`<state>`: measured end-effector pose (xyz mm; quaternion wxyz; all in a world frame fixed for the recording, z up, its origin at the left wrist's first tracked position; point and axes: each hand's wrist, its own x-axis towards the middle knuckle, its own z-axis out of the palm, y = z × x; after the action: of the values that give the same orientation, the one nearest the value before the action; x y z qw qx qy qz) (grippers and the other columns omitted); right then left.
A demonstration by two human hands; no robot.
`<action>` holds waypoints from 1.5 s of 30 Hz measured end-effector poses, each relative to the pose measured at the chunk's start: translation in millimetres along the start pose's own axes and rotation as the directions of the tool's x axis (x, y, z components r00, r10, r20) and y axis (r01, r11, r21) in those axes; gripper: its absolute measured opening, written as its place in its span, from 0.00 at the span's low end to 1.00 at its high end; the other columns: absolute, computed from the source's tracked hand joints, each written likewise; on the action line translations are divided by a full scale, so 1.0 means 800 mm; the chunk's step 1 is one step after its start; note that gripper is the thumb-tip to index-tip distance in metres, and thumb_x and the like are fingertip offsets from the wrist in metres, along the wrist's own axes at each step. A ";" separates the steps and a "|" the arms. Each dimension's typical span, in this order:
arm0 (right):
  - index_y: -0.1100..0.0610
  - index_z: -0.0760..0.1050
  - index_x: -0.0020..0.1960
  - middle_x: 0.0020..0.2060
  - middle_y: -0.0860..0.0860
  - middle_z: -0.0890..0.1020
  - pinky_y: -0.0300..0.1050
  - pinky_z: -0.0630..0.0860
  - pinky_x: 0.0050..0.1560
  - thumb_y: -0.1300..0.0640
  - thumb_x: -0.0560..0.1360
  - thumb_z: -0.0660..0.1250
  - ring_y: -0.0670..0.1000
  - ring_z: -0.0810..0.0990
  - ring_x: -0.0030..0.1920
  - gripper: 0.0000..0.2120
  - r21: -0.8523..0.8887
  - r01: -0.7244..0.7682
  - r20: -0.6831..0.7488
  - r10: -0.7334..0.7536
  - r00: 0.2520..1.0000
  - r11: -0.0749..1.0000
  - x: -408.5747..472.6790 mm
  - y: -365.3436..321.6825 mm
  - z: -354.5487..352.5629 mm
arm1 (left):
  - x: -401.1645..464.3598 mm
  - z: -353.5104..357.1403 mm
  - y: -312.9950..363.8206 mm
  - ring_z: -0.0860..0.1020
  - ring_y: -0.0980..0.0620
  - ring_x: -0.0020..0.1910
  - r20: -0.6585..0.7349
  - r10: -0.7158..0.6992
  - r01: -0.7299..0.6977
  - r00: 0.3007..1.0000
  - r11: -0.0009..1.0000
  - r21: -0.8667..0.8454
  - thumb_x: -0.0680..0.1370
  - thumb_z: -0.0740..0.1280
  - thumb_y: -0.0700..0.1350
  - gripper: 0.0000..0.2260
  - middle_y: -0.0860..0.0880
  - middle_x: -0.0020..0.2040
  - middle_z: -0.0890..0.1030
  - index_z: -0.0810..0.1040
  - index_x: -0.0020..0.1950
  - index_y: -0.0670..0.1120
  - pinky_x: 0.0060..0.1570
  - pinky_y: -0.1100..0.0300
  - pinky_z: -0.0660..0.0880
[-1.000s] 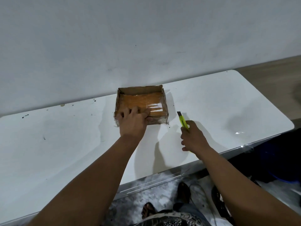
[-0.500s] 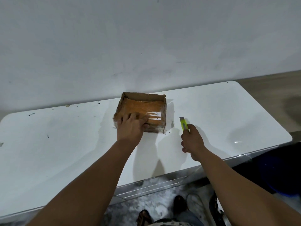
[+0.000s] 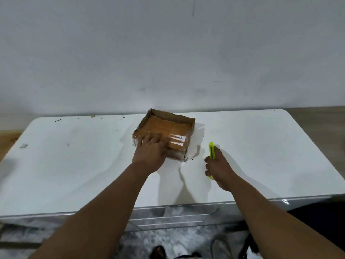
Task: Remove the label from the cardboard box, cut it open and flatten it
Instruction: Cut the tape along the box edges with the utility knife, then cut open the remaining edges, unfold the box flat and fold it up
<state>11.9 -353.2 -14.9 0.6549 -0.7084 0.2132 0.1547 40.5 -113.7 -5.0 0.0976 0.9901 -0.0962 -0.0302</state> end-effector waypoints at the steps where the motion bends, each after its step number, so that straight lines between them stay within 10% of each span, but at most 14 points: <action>1: 0.42 0.62 0.68 0.43 0.56 0.68 0.45 0.65 0.33 0.65 0.77 0.55 0.51 0.64 0.33 0.25 -0.006 0.008 -0.008 -0.008 1.000 1.000 0.002 -0.001 -0.002 | -0.002 -0.001 0.004 0.54 0.39 0.82 0.013 -0.016 0.016 1.000 1.000 -0.008 0.84 0.59 0.57 0.24 0.49 0.81 0.63 0.64 0.80 0.59 0.79 0.41 0.47; 10: 0.56 0.69 0.58 0.47 0.52 0.83 0.45 0.69 0.38 0.58 0.80 0.55 0.53 0.76 0.39 0.08 -0.382 0.157 -0.139 -0.225 0.964 0.911 0.015 0.002 -0.026 | -0.008 -0.008 0.066 0.44 0.40 0.81 0.005 -0.344 0.342 0.939 0.932 -0.121 0.72 0.54 0.78 0.38 0.47 0.83 0.51 0.68 0.75 0.58 0.75 0.34 0.35; 17: 0.59 0.75 0.57 0.52 0.60 0.79 0.54 0.77 0.51 0.60 0.76 0.61 0.62 0.79 0.51 0.11 -0.641 0.055 -0.219 -0.251 0.943 0.765 0.033 0.010 -0.053 | -0.004 -0.002 0.076 0.59 0.38 0.75 -0.028 -0.387 0.379 0.922 0.914 -0.141 0.71 0.57 0.77 0.35 0.48 0.73 0.68 0.76 0.67 0.55 0.77 0.41 0.50; 24: 0.55 0.72 0.62 0.60 0.56 0.72 0.55 0.70 0.58 0.54 0.76 0.62 0.61 0.70 0.62 0.15 -0.776 -0.070 -0.280 -0.243 0.929 0.626 0.032 0.005 -0.065 | -0.021 -0.017 0.058 0.47 0.39 0.81 0.095 -0.330 0.340 0.939 0.929 -0.142 0.75 0.63 0.69 0.32 0.46 0.82 0.55 0.68 0.76 0.59 0.78 0.37 0.42; 32: 0.55 0.63 0.75 0.72 0.52 0.69 0.50 0.67 0.70 0.53 0.77 0.64 0.54 0.68 0.71 0.28 -0.561 0.372 0.132 -0.364 0.922 0.740 0.043 -0.055 -0.015 | -0.051 -0.031 0.038 0.54 0.40 0.77 0.074 -0.310 0.317 0.948 0.940 -0.125 0.78 0.62 0.66 0.21 0.51 0.82 0.54 0.70 0.71 0.71 0.76 0.44 0.49; 39: 0.55 0.76 0.58 0.54 0.52 0.82 0.44 0.73 0.47 0.48 0.76 0.65 0.52 0.79 0.50 0.15 -0.529 0.356 0.127 -0.344 0.931 0.770 0.023 -0.058 0.025 | -0.066 -0.023 0.001 0.60 0.43 0.75 0.032 -0.376 0.375 0.926 0.905 -0.200 0.80 0.61 0.65 0.24 0.52 0.78 0.63 0.66 0.76 0.67 0.73 0.46 0.55; 45: 0.49 0.64 0.64 0.41 0.48 0.82 0.44 0.73 0.38 0.46 0.72 0.71 0.47 0.80 0.42 0.26 -0.418 0.206 0.100 -0.180 0.978 0.885 -0.030 -0.036 0.057 | -0.059 -0.021 -0.046 0.75 0.44 0.66 0.030 -0.416 0.392 0.909 0.828 -0.401 0.83 0.62 0.57 0.22 0.50 0.64 0.80 0.69 0.76 0.54 0.67 0.48 0.69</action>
<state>8.6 -303.8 17.5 0.5026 -0.8469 0.0835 0.1522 2.4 -66.1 6.4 0.2910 0.9475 0.1266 -0.0399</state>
